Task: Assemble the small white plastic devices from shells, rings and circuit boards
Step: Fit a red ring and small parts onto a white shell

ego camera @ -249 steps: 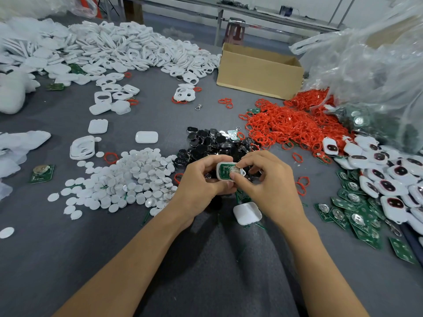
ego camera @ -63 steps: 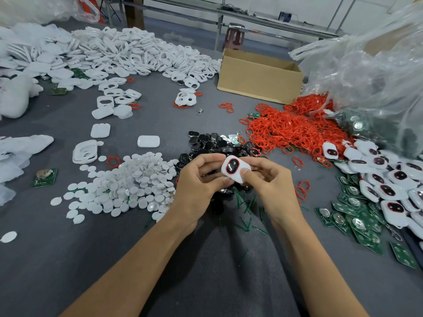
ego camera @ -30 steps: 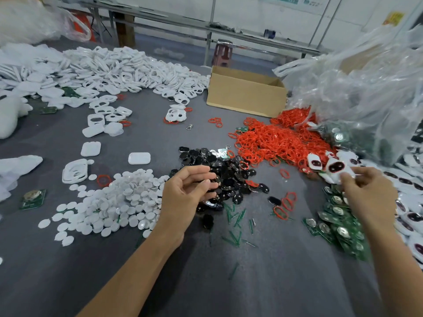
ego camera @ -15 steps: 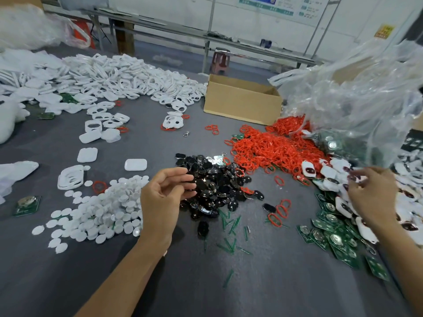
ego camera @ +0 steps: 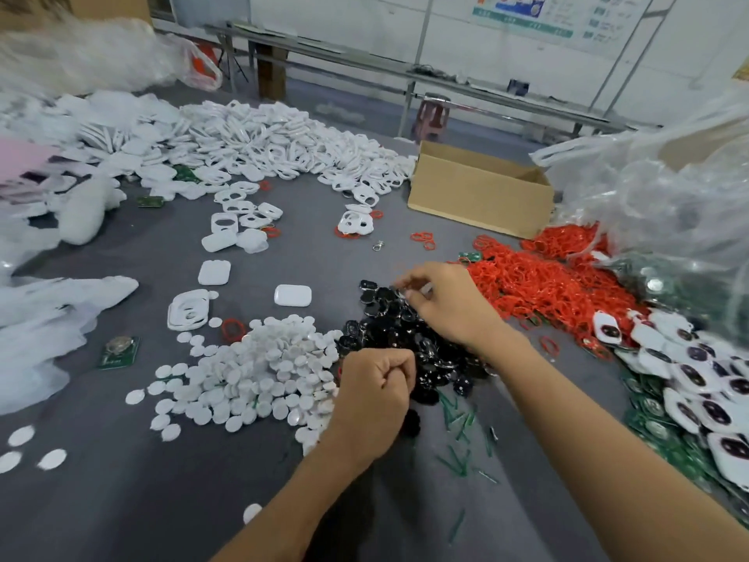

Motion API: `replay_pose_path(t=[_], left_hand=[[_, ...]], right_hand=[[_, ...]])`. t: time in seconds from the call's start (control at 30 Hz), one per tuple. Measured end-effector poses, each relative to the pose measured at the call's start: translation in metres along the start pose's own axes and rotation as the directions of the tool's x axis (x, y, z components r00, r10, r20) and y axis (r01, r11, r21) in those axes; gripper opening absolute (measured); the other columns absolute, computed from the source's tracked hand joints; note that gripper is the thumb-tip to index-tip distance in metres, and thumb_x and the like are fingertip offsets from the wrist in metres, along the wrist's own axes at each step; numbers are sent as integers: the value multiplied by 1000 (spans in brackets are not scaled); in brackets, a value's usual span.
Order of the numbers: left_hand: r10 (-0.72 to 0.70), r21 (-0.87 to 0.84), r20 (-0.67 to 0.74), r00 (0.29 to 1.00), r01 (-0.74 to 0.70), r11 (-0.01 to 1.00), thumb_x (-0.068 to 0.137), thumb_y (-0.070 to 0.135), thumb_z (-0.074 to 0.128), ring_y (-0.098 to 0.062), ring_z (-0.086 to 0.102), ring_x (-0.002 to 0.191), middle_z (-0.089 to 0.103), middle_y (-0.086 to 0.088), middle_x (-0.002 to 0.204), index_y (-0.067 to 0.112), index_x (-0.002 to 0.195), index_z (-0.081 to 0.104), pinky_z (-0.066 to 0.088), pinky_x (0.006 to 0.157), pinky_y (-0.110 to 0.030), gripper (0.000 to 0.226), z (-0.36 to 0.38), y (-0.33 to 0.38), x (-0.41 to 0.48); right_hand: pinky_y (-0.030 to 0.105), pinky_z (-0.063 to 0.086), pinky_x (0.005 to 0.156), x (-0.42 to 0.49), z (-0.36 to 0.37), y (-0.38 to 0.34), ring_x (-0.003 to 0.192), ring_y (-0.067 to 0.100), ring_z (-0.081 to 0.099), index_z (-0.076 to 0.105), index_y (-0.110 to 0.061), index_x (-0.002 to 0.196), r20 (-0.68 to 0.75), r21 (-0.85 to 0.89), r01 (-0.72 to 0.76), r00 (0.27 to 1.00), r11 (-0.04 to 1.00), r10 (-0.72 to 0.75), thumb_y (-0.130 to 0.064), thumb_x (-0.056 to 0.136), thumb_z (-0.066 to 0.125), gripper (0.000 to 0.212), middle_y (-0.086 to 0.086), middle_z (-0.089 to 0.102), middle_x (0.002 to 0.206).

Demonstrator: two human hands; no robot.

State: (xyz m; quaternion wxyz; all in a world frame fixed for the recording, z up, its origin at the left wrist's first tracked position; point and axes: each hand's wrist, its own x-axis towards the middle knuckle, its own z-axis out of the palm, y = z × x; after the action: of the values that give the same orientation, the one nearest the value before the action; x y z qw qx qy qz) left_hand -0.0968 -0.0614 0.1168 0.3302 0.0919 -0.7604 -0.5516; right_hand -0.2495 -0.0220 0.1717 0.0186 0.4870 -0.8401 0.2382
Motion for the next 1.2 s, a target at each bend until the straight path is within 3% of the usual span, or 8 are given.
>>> replay_pose_path(t=[0.13, 0.27, 0.4, 0.73, 0.83, 0.93, 1.03, 1.2], left_hand=[[34, 44, -36, 999, -33, 999, 64, 1, 33, -5, 28, 44, 30, 8, 44, 11, 54, 37, 20, 45, -22, 15, 2, -6, -1], [79, 75, -95, 992, -72, 995, 63, 8, 33, -5, 25, 44, 31, 0, 45, 16, 56, 38, 20, 44, -31, 12, 4, -7, -3], [81, 58, -152, 985, -73, 996, 62, 8, 33, -4, 26, 41, 30, 9, 42, 18, 54, 37, 18, 45, -21, 13, 2, -3, -3], [53, 75, -210, 976, -38, 996, 65, 13, 30, -6, 24, 42, 26, 7, 44, 21, 52, 30, 17, 47, -23, 16, 3, 2, -4], [63, 55, -227, 972, -52, 997, 65, 18, 28, -4, 25, 41, 26, 9, 43, 25, 52, 30, 17, 48, -21, 15, 4, -1, -3], [47, 48, -244, 969, -36, 998, 67, 18, 30, 2, 26, 39, 31, 15, 41, 28, 52, 31, 17, 46, -15, 19, 5, -3, -2], [8, 46, -312, 950, 7, 999, 66, 17, 32, 0, 24, 37, 31, 14, 39, 32, 46, 23, 13, 46, -13, 27, 3, -4, -2], [8, 71, -275, 962, 12, 997, 66, 18, 31, -3, 23, 40, 31, 4, 43, 26, 47, 23, 15, 47, -19, 23, 2, -3, -3]], right_hand=[[14, 38, 87, 37, 23, -25, 107, 18, 62, 69, -10, 112, 130, 45, 48, 990, 998, -53, -10, 89, 60, 24, 4, 70, 113], [33, 36, 107, 62, 53, -47, 125, 21, 50, 60, -14, 126, 279, -17, 158, 949, 987, -147, -18, 90, 60, 36, 4, 60, 131], [33, 34, 107, 81, 67, -49, 128, 22, 46, 54, -14, 133, 339, -19, 119, 935, 993, -106, -24, 92, 60, 43, 3, 55, 137], [28, 28, 107, 121, 71, -31, 134, 25, 40, 46, -5, 138, 214, -64, 5, 977, 998, 9, -16, 93, 58, 48, 11, 48, 143], [21, 29, 106, 122, 73, -64, 131, 18, 43, 48, -9, 138, 261, 89, 191, 943, 978, -208, -16, 92, 60, 48, 7, 49, 143], [13, 29, 100, 106, 89, -116, 126, 8, 45, 57, -18, 131, 384, 290, 439, 761, 851, -523, -14, 92, 61, 39, 3, 53, 139], [27, 34, 104, 100, 103, -138, 124, 15, 46, 61, -23, 127, 489, 176, 605, 631, 777, -602, -18, 91, 63, 36, 3, 53, 138], [39, 50, 83, 93, 95, -126, 104, 16, 59, 71, -19, 104, 361, -14, 600, 749, 800, -555, -16, 89, 60, 19, -4, 68, 109]])
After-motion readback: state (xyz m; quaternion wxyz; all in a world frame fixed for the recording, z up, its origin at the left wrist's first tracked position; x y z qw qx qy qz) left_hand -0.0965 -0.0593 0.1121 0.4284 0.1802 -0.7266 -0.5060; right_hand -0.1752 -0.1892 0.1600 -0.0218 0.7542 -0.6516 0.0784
